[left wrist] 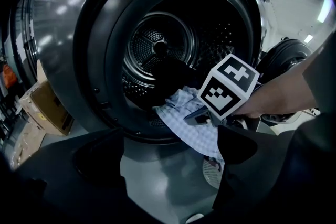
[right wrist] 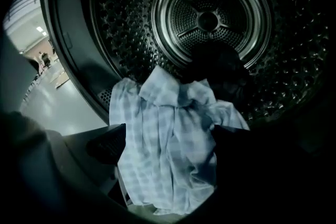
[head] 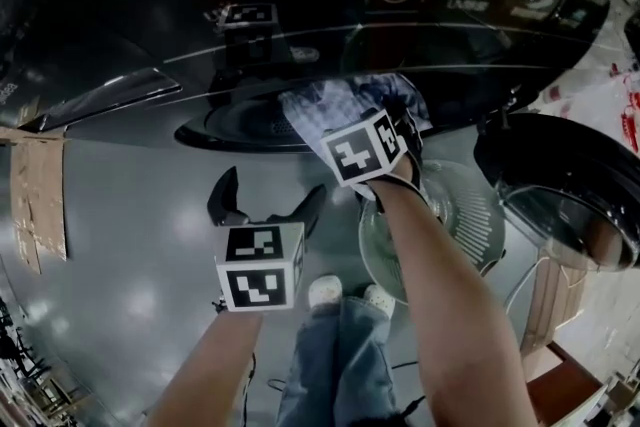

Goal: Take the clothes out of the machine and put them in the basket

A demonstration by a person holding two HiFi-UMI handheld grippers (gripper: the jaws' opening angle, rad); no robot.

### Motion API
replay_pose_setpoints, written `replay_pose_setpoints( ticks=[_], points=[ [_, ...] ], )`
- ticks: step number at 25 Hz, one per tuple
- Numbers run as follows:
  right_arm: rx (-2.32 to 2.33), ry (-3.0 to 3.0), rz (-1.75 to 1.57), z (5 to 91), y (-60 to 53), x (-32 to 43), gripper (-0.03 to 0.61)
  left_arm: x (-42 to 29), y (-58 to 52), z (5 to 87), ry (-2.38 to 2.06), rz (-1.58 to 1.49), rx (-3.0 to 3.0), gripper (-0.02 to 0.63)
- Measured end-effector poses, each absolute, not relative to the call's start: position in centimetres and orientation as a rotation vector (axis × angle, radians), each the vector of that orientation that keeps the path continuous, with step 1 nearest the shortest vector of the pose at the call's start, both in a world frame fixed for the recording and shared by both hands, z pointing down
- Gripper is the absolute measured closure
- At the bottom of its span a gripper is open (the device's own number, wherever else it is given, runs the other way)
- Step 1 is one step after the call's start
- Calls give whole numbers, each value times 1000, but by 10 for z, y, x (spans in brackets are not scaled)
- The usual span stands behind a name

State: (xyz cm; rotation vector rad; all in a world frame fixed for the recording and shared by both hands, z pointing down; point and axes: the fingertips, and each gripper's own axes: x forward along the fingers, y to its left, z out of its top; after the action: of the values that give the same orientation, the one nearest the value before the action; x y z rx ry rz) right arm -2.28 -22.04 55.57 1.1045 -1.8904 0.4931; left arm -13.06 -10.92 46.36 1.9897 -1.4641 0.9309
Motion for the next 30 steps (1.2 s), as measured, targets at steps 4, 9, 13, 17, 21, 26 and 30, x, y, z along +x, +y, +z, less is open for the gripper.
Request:
replay_pose_setpoints(
  ticks=[4,9,13,17,21,26,30],
  points=[
    [1056,-1849,428,582,-216,-20,77,-134,-114,469,-1470,932,2000,52],
    [1087,-1746,256,591,-215,-10,142,-139,-114,480,-1478,918,1981,57],
    [1162,-1697,406,573,-216,10,507,-143,-108,477,-1496,913,1973,93],
    [1153,-1739,424,557,-205,17,509,-142,-104,467,-1520,883,1974,154],
    [1137,-1755,468,543,-183,29,509,-137,-99,460,-1536,855,1971,189],
    [1130,-1765,493,520,-157,49,509,-128,-86,454,-1528,861,1947,187],
    [1103,-1779,472,504,-137,63,509,-117,-76,450,-1520,862,1935,137]
  ],
)
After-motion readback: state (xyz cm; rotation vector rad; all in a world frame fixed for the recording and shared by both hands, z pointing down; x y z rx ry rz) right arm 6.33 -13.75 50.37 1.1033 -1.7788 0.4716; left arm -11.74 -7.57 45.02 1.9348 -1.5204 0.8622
